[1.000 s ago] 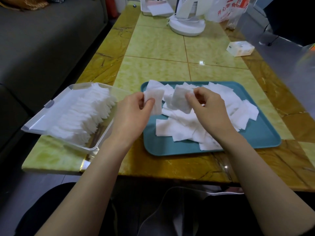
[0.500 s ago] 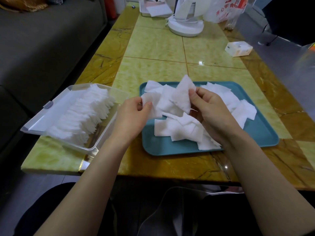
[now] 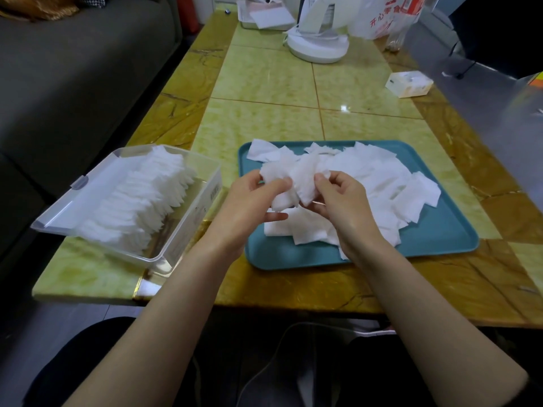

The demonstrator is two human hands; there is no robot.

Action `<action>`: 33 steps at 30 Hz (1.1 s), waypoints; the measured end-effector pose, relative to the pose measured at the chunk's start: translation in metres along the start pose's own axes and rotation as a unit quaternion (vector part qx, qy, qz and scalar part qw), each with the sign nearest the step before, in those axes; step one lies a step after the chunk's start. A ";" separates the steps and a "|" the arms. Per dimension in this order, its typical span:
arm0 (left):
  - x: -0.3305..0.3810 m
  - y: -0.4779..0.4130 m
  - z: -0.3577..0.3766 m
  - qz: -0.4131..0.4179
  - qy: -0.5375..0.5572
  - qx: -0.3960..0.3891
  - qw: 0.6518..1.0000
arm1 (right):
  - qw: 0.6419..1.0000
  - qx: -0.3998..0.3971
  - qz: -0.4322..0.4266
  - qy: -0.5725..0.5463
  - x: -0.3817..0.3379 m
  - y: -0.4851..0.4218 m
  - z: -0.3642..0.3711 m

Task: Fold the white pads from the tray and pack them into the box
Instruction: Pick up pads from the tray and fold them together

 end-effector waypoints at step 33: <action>-0.005 -0.003 -0.004 0.057 -0.229 -0.010 0.972 | 0.944 -0.199 -0.198 0.170 -0.026 -0.007 -0.013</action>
Point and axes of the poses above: each hand's wrist, its own y-axis away from the middle knuckle, its own z-axis out of the palm, x = y × z, the point moved 3 cm from there along -y, towards the middle knuckle, and after that the axes turned 14 degrees about -z, right-handed, at the moved point
